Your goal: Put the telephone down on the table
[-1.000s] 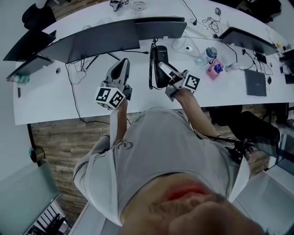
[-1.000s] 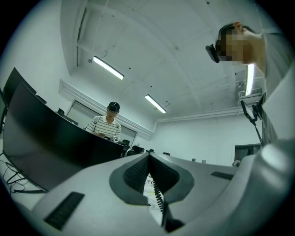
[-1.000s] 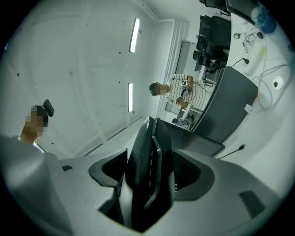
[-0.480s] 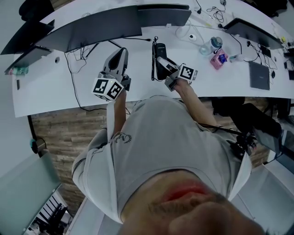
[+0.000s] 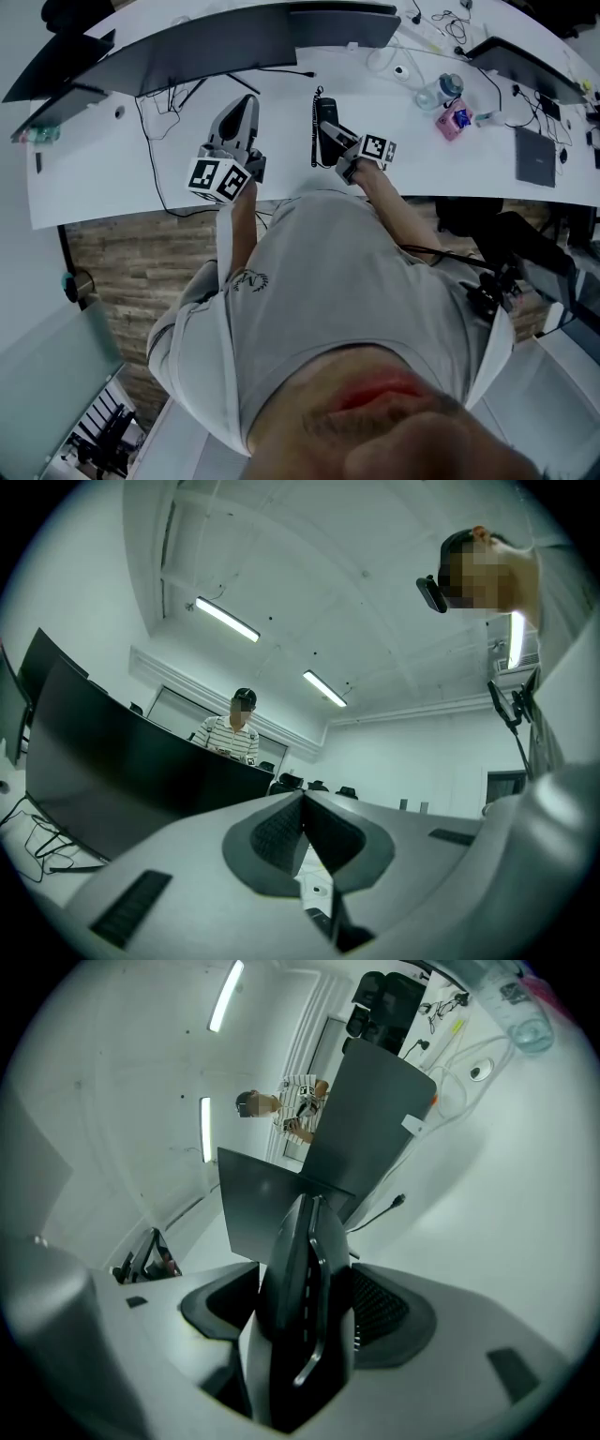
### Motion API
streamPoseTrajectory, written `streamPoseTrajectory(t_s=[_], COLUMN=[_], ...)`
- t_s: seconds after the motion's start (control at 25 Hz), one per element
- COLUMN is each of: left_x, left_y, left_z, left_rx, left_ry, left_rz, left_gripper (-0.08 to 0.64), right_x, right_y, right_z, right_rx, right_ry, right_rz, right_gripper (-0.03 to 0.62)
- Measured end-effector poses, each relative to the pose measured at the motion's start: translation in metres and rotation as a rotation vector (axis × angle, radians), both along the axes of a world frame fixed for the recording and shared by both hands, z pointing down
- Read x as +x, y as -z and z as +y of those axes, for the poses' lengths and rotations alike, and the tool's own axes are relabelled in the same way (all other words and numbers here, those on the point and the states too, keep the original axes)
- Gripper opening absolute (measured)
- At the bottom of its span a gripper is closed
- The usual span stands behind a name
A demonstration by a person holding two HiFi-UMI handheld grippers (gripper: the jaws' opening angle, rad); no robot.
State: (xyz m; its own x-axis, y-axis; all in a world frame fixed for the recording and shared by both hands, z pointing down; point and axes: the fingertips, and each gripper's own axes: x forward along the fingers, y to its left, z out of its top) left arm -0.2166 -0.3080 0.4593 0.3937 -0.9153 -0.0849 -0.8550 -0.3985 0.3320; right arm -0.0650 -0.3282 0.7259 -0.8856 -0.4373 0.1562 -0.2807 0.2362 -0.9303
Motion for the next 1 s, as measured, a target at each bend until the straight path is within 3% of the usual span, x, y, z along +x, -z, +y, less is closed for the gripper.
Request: streamPoseTrajectory(t_s=[1.0], left_x=[-0.012], left_y=[0.002], left_z=[-0.006], left_rx=[-0.008], left_ry=[0.028], left_rz=[-0.009], left_gripper=[0.009], right_x=[0.049], right_y=[-0.173], right_z=[0.04], right_rx=[-0.17], right_ry=[0.093], right_rz=[0.397], right_gripper=[0.316])
